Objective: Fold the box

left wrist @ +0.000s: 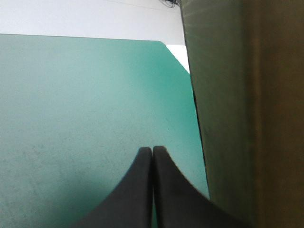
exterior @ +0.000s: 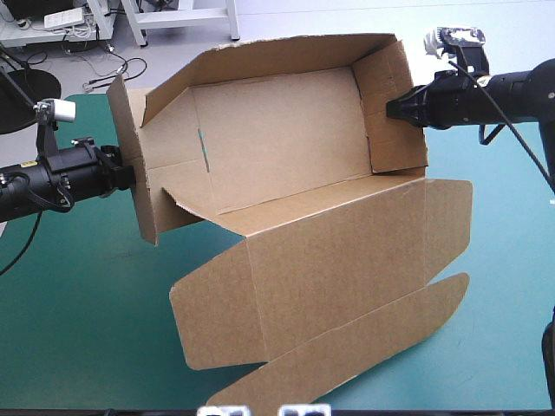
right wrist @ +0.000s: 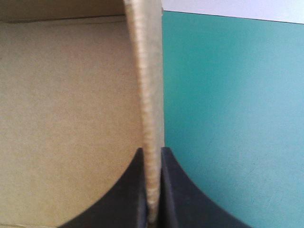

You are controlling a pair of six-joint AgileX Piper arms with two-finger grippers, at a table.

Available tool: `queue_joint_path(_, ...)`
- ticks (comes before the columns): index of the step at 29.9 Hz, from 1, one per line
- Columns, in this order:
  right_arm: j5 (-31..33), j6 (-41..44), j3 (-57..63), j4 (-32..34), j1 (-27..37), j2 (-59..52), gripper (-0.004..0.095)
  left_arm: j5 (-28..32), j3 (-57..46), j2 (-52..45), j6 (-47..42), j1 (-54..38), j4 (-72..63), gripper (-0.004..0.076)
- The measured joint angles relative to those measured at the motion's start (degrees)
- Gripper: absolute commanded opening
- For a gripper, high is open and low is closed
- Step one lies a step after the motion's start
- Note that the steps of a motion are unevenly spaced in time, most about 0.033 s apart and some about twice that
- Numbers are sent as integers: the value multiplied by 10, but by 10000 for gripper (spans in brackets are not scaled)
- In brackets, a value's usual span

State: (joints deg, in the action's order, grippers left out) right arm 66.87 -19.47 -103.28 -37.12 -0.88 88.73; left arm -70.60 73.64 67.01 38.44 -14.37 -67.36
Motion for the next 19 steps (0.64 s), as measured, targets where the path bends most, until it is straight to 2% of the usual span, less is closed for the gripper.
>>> queue_joint_path(19, -30, -11, 0, -10, 0, 47, -14, 0, 0, -4, -12, 0, 22, -10)
